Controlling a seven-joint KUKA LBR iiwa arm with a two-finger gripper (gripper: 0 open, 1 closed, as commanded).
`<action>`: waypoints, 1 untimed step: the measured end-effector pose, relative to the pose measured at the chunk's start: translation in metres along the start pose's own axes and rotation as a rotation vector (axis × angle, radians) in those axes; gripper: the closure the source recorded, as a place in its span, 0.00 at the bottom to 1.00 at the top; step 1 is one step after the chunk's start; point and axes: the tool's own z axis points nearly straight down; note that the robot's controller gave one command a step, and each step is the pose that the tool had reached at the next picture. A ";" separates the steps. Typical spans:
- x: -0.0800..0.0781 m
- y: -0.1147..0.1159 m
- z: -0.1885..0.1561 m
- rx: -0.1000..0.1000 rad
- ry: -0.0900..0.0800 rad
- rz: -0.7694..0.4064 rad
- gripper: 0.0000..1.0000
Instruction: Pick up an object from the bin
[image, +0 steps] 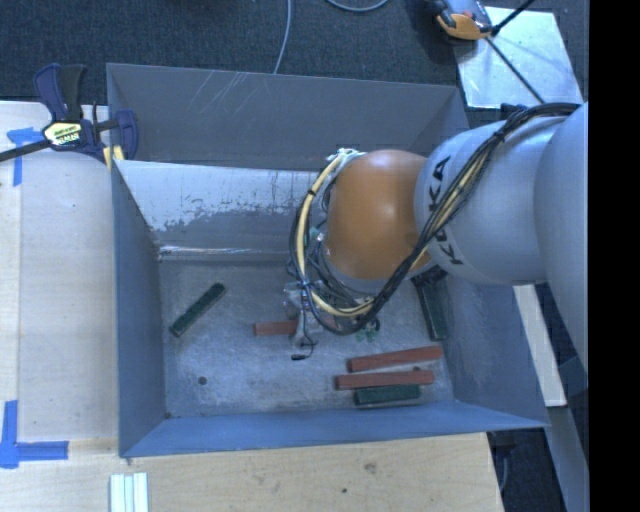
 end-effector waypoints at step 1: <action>0.000 0.000 -0.006 0.000 0.001 0.000 1.00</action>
Offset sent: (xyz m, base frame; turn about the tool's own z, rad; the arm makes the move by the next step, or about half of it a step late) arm -0.0001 0.0001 0.0406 0.0000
